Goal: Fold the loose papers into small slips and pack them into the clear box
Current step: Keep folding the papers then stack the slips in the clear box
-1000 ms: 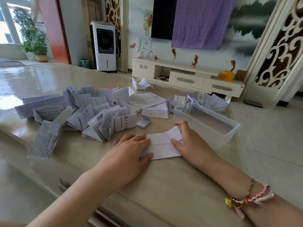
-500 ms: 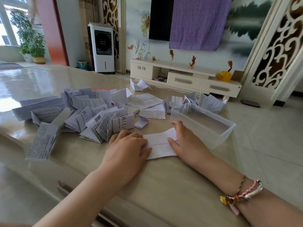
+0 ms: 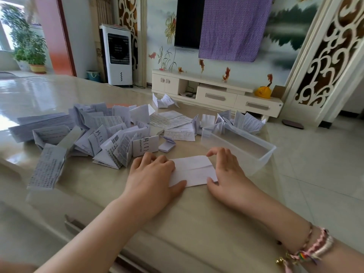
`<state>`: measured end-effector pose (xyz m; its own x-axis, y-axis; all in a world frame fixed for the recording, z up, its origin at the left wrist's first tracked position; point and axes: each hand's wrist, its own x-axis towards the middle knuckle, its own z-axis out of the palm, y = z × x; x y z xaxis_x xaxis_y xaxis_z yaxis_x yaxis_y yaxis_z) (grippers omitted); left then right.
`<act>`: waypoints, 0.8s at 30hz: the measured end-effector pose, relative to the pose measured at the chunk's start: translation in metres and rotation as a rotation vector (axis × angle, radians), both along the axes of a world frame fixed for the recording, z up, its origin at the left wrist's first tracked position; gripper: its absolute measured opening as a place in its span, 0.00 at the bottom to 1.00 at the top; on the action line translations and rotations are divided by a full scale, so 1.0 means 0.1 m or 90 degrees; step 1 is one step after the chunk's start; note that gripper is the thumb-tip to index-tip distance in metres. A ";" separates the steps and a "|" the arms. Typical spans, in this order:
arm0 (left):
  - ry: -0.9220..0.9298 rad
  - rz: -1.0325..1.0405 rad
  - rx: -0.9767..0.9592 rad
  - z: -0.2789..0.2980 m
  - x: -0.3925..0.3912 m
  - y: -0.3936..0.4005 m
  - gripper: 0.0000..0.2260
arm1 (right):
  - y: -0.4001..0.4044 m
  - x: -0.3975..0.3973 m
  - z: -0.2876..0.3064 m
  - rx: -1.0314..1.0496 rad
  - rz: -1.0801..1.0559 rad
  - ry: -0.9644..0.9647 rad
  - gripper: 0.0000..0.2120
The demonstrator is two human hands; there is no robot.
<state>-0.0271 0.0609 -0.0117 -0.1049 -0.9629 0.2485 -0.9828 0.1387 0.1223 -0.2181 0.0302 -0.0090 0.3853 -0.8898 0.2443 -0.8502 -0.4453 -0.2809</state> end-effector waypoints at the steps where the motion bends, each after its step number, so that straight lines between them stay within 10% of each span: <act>1: 0.005 -0.002 -0.001 -0.01 0.00 0.00 0.21 | 0.00 -0.04 0.01 0.010 -0.012 -0.001 0.22; 24: 0.065 0.006 -0.007 -0.06 -0.13 -0.11 0.20 | 0.00 0.10 -0.10 0.010 0.008 -0.080 0.19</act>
